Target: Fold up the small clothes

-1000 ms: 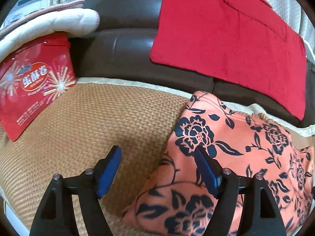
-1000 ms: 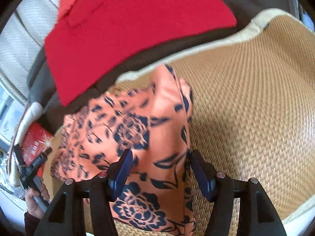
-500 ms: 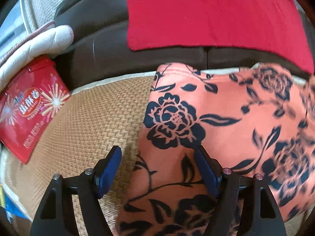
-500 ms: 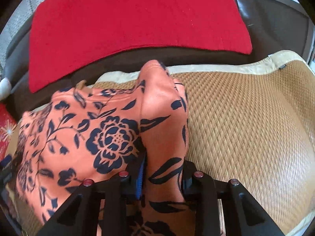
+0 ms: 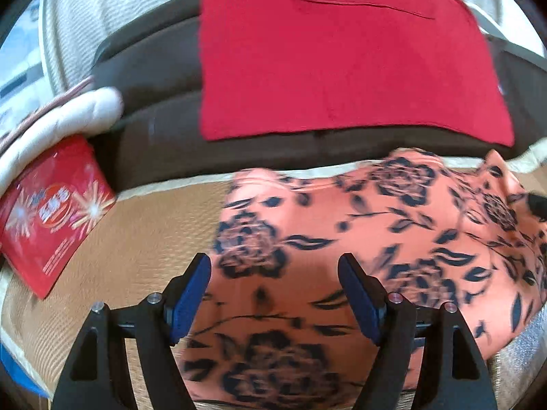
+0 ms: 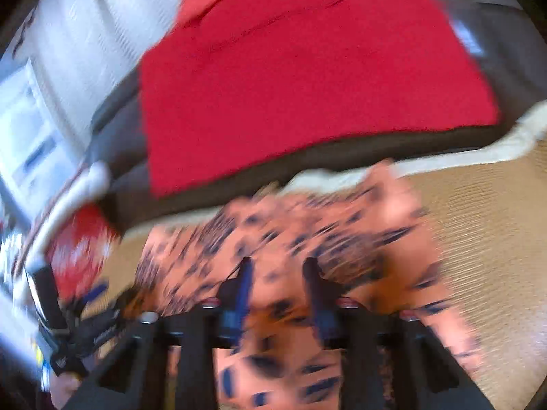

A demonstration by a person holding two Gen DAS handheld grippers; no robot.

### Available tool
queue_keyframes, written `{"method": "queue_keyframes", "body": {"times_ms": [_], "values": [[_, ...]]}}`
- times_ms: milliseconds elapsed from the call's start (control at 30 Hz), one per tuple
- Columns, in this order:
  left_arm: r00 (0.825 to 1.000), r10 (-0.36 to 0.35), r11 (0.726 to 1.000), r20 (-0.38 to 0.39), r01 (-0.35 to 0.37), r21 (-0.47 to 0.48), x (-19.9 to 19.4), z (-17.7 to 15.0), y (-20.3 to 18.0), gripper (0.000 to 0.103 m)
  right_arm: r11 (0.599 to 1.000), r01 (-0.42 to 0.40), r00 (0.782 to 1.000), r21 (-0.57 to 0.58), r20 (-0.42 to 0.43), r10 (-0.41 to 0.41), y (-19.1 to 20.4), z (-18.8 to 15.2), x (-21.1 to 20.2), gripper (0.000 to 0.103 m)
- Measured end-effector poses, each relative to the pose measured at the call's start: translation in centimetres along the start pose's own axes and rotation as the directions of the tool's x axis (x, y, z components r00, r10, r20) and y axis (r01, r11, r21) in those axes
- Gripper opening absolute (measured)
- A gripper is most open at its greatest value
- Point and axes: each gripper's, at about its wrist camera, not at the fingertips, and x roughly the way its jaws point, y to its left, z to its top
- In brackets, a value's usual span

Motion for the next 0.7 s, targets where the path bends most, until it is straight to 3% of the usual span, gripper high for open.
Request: {"method": "queue_keyframes", "body": {"times_ms": [133,200,233,367,500,600,700], "values": [[0.993,-0.005,0.999,-0.119,0.011,0.049,2.4,-0.6,-3.1,0.078,0.999,-0.007,0.996,-0.033,-0.093,0.003,2.6,-1.5,3.3,0.03],[0.982,0.011,0.997,-0.189,0.003,0.073,3.9,-1.4,-4.1,0.078,0.999,0.038,0.975,0.026,-0.221,-0.032,1.2,-2.4,6.6,0.029],[0.98,0.01,0.997,-0.2,0.004,0.071,4.2,-1.5,-4.2,0.078,0.997,0.038,0.971,0.064,-0.238,-0.022,0.8,-2.7,7.3,0.029],[0.985,-0.053,0.998,-0.162,0.057,0.022,3.1,-0.6,-3.9,0.078,0.993,-0.009,0.987,0.12,-0.161,0.028,-0.1,-0.8,6.0,0.03],[0.991,-0.01,0.999,-0.132,0.015,0.037,3.3,0.4,-4.0,0.078,0.989,-0.063,0.989,0.134,-0.126,0.08,-0.1,2.0,8.1,0.031],[0.989,0.016,0.997,-0.147,-0.005,0.072,4.7,0.6,-3.8,0.078,0.984,-0.078,0.981,0.159,-0.164,0.104,0.2,4.0,10.8,0.032],[0.983,0.002,0.996,-0.182,0.016,0.093,6.2,0.1,-3.6,0.08,0.992,-0.005,0.97,0.128,-0.239,0.036,0.8,4.6,14.4,0.031]]}}
